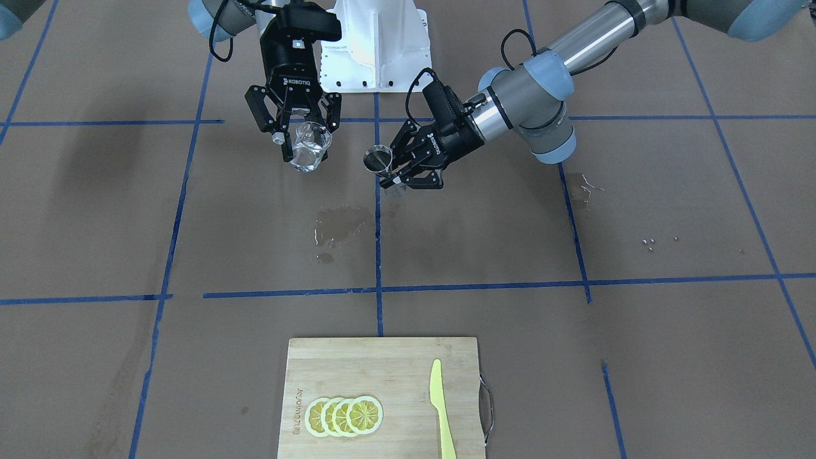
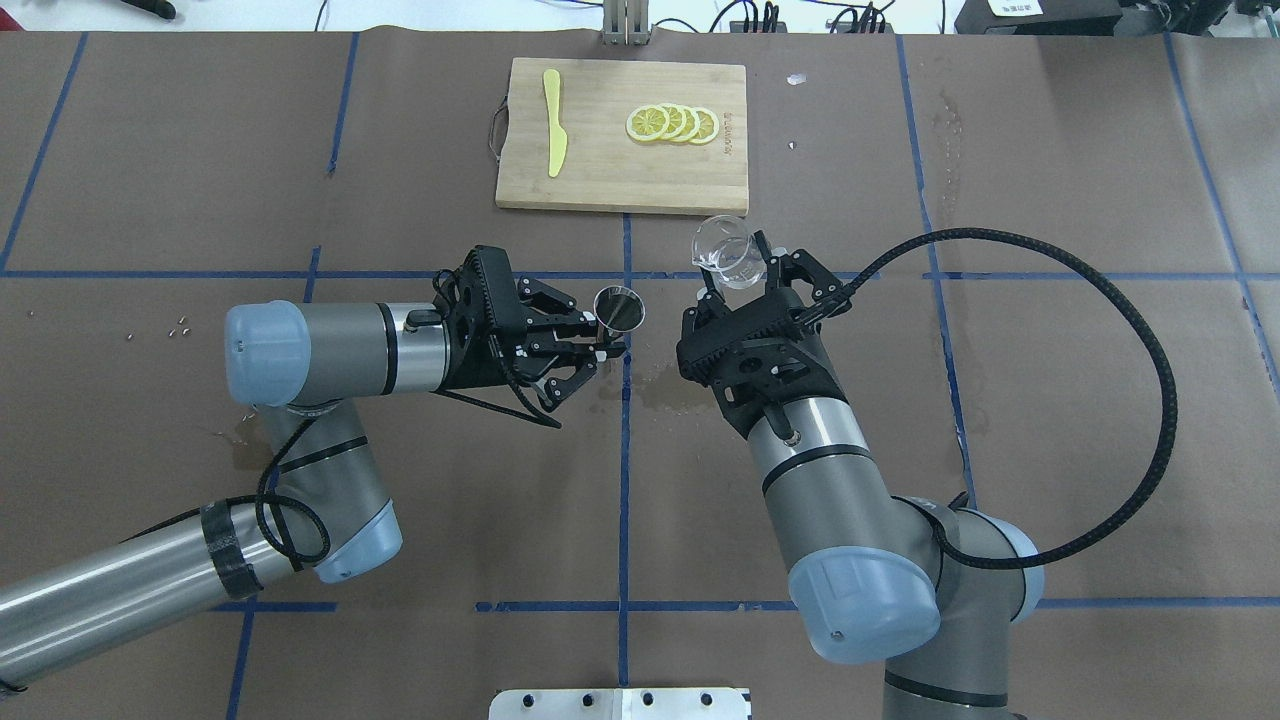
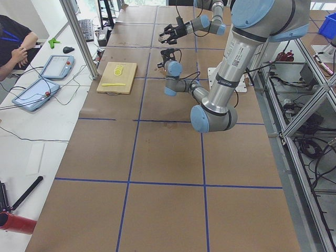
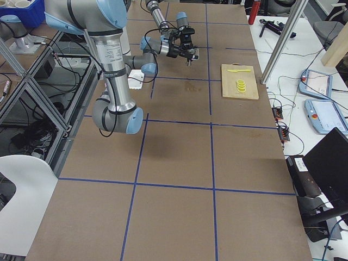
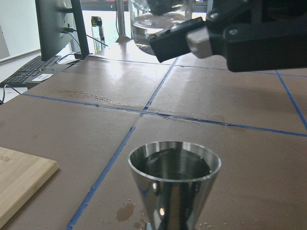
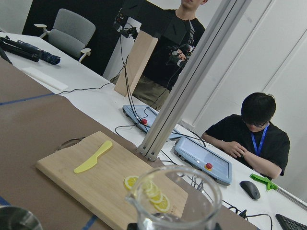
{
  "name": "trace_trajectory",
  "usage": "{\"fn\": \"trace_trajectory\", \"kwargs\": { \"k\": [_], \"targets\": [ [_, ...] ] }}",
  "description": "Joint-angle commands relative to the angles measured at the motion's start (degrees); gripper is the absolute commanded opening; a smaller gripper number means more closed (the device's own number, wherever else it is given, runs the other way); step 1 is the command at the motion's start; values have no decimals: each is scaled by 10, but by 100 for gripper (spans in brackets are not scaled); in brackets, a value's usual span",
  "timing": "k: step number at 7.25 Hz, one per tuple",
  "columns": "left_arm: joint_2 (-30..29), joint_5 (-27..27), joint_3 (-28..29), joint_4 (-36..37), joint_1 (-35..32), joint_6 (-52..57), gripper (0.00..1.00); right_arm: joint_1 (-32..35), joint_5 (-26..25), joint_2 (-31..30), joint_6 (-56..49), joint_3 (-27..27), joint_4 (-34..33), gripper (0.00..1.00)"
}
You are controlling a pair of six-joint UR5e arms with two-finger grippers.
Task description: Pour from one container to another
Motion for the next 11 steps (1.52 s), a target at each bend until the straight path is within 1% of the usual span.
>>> {"fn": "trace_trajectory", "kwargs": {
  "k": [1,3,4,7,9,10,11],
  "targets": [
    [43,1,-40,-1,-16,-5,0,1,0,-2,0,0,2,0],
    [68,1,-57,-1,-31,-16,0,0,-1,-3,0,-1,2,0],
    [90,1,-69,-2,-44,-16,0,0,-1,-6,0,-4,2,0],
    [175,8,-117,-13,-65,-16,0,-1,-1,-12,0,-4,2,0],
    [255,31,-116,-99,-68,-17,0,-1,-1,-12,0,-4,2,0],
    [289,32,-118,-119,-70,-30,0,-1,-1,-12,0,-4,2,0],
    [314,54,-116,-143,-71,-44,0,-1,-2,-12,0,-4,2,0]
  ]
}}
